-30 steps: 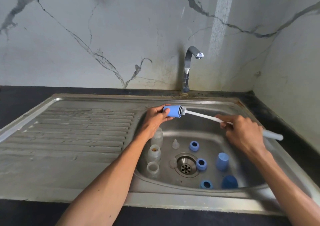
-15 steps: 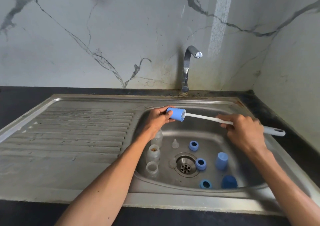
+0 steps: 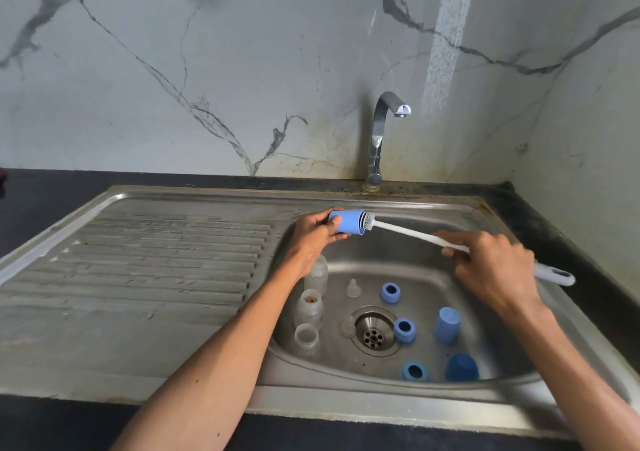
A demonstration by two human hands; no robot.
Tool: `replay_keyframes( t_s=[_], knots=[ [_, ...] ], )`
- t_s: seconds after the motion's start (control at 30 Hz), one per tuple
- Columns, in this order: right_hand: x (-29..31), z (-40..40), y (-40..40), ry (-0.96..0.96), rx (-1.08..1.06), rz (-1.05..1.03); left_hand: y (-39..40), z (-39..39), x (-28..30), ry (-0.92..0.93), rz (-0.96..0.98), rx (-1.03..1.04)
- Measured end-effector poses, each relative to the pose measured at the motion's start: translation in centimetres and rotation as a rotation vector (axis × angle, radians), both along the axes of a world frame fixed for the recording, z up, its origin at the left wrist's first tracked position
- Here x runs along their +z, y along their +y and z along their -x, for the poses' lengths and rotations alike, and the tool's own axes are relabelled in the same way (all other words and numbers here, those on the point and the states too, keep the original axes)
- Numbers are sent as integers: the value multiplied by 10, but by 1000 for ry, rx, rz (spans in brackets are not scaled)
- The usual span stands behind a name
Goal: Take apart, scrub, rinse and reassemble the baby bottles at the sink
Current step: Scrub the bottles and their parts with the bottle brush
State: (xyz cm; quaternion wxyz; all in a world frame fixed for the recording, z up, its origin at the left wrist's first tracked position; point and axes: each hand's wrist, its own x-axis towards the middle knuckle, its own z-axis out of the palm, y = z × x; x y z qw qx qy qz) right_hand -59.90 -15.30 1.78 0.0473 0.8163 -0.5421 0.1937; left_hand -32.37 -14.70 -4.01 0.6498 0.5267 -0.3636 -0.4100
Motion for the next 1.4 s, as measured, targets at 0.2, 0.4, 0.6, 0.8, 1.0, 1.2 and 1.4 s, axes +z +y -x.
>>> replay_keyframes(
  t_s=[0.2, 0.4, 0.6, 0.8, 1.0, 1.2, 1.4],
  knots=[
    [-17, -4, -11, -128, 15, -408, 0, 1, 2, 108, 31, 56],
    [5, -1, 2, -123, -11, -55, -1, 1, -1, 80, 13, 49],
    [-12, -12, -10, -252, 250, -532, 0, 5, 3, 97, 83, 43],
    [-13, -8, -15, -250, 212, -417, -5, 10, 7, 178, 94, 262],
    [-13, -10, -12, -272, 150, -328, -4, 13, 5, 238, 78, 277],
    [-24, -17, -14, -351, 340, -594, -4, 8, 2, 200, 148, 189],
    [-17, -9, -15, -237, 182, -348, -5, 3, 9, 396, 113, 233]
  ],
)
